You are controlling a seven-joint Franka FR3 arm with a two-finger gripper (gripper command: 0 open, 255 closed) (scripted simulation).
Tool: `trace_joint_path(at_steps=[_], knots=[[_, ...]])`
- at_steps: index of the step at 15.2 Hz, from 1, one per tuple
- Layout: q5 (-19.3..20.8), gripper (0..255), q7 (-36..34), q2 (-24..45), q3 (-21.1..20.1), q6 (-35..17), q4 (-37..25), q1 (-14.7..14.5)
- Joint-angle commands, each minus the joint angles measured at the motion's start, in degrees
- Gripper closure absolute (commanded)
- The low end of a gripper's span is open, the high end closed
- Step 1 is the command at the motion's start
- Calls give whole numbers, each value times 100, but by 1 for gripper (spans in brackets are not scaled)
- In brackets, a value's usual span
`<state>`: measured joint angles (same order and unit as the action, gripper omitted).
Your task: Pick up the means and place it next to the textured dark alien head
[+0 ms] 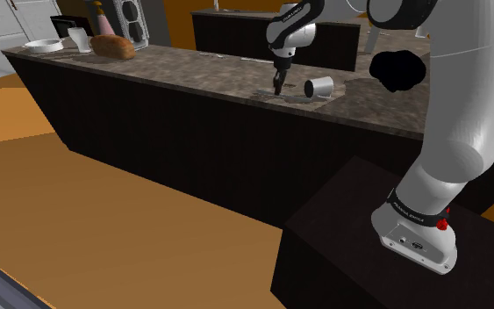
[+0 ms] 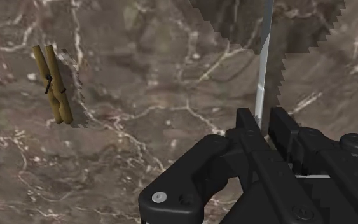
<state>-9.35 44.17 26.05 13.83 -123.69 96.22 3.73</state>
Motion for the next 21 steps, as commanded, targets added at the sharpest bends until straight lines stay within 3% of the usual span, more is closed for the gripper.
trace_joint_path(at_steps=[1, 7, 21], knots=[[0, 255, 0, 0, 0, 0, 0, 0], [0, 255, 0, 0, 0, 0, 0, 0], [140, 255, -112, -370, 65, 910, -554, -21]])
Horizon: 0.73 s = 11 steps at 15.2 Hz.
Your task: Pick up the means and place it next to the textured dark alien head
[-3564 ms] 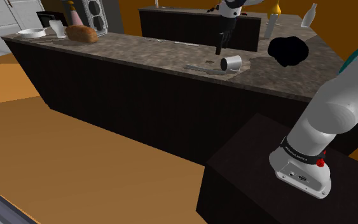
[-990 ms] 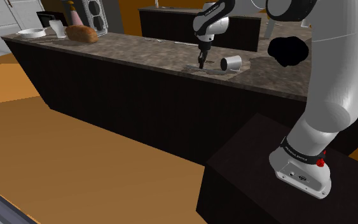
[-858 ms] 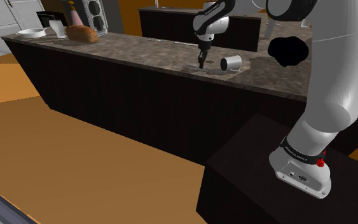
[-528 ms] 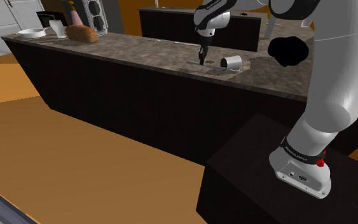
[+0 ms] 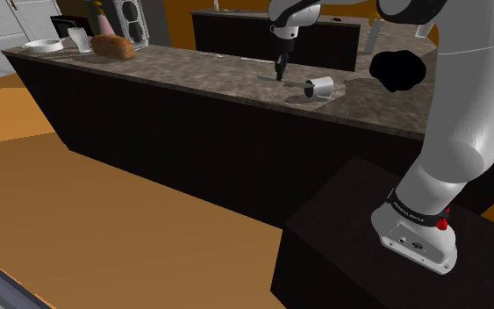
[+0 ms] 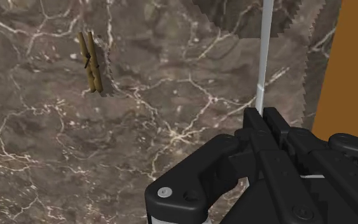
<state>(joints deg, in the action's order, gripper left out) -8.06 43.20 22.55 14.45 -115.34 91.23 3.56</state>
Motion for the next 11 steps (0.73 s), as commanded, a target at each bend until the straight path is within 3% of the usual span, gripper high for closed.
trace_joint_path(at_steps=[1, 11], knots=[[18, 255, -21, -39, 6, 144, -105, -4], [70, 255, -78, -155, 31, 859, -711, 12]])
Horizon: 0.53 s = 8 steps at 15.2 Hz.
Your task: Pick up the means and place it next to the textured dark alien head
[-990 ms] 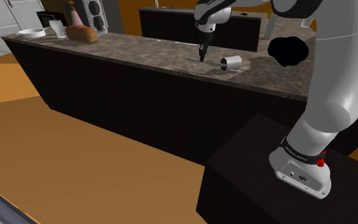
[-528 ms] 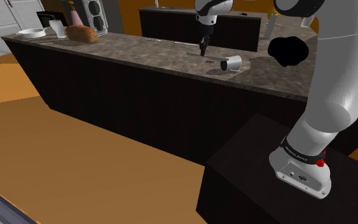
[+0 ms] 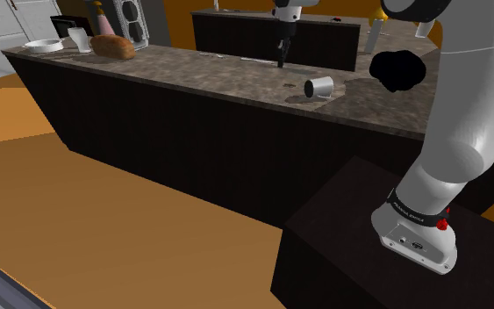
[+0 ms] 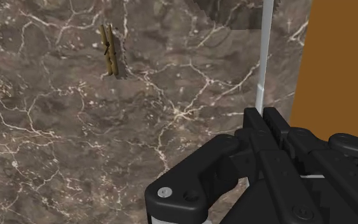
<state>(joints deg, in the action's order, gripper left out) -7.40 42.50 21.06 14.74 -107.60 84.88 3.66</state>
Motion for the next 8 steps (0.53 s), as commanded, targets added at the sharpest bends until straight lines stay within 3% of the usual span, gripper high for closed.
trace_joint_path(at_steps=[1, 8], knots=[[8, 255, -12, -11, 4, 160, -147, 5], [15, 255, -41, 3, 14, 704, -706, 37]])
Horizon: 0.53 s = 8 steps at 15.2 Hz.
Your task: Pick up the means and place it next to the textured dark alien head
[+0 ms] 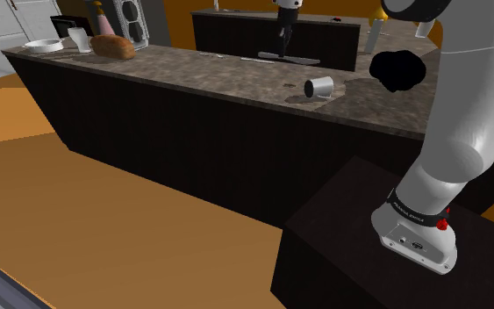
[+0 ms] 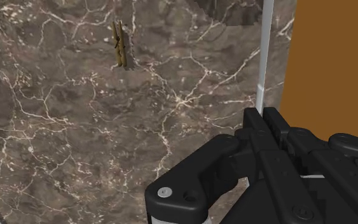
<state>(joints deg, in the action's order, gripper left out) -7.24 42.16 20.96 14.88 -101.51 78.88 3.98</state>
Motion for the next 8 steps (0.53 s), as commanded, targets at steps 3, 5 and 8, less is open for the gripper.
trace_joint_path(at_steps=[3, 5, 8], knots=[[-5, 255, -17, 44, 4, 343, -385, 26], [-11, 255, -23, 75, 5, 513, -586, 42], [-25, 255, -32, 138, 7, 779, -915, 72]])
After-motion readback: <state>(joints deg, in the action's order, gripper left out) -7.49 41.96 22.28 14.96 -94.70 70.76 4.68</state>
